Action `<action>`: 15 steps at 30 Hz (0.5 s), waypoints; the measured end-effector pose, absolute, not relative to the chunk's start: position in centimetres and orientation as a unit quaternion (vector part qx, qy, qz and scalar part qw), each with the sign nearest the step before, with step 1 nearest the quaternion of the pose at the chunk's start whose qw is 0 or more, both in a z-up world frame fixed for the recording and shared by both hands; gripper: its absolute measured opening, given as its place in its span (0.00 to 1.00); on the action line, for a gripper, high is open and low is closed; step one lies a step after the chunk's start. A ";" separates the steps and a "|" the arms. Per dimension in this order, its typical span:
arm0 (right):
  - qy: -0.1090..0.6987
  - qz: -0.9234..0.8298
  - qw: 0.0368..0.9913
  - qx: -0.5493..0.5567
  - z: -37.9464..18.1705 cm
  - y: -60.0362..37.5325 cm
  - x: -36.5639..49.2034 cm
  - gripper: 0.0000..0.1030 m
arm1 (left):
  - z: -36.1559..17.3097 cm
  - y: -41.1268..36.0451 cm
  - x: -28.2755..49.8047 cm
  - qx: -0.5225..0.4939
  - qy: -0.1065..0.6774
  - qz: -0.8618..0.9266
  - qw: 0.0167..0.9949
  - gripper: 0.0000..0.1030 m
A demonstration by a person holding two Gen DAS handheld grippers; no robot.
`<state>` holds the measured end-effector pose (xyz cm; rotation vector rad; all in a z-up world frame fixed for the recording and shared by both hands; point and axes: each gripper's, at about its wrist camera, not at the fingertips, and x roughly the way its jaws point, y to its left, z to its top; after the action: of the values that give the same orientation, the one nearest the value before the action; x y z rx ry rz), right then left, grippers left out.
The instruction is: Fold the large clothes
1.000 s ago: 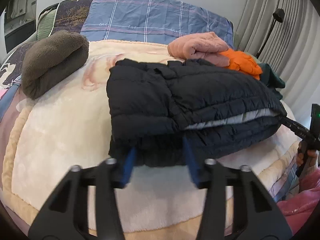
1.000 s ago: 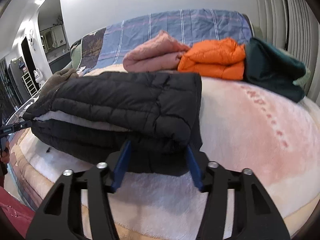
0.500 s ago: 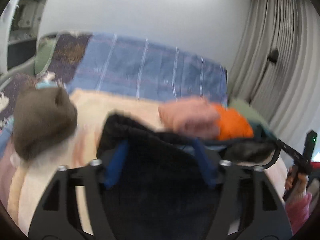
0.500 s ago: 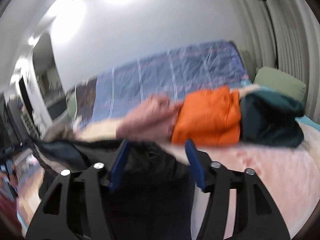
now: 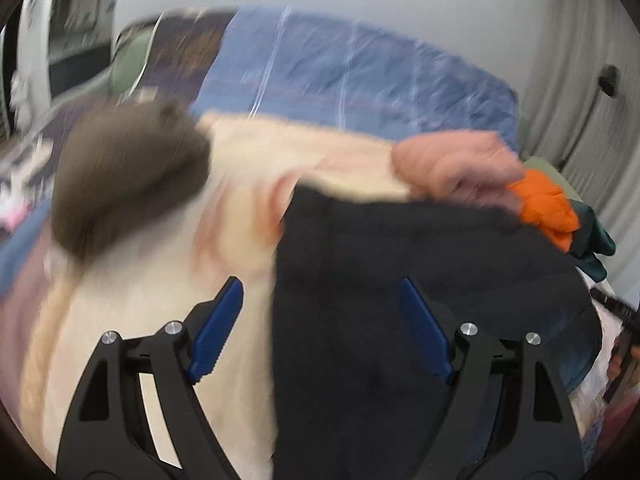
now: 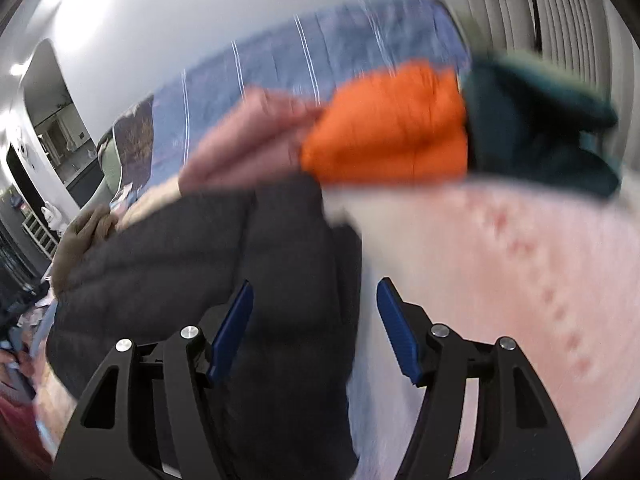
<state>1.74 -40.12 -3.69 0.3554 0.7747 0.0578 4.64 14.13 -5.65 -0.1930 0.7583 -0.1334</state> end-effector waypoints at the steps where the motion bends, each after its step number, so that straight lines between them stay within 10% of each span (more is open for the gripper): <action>1: 0.383 0.036 0.904 0.186 -4.4 -40.2 1.4 0.55 | -6.4 14.9 4.1 -0.114 0.377 -0.069 0.917 0.79; 6: 0.368 0.060 0.906 0.199 -4.5 -39.8 -0.9 0.08 | -8.1 15.9 2.4 -0.193 0.386 -0.181 0.883 0.73; 9: 0.344 0.044 0.925 0.155 -2.7 -38.2 -2.4 0.03 | -7.9 14.9 2.2 -0.170 0.388 -0.186 0.887 0.25; 15: 0.322 0.016 0.941 0.099 -0.4 -36.7 -6.8 0.03 | -6.5 15.1 -0.1 -0.172 0.367 -0.181 0.896 0.12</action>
<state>-6.81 -36.69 -0.42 0.2013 0.6579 0.0329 -0.09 15.12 -6.54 -0.3557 0.7615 -0.3743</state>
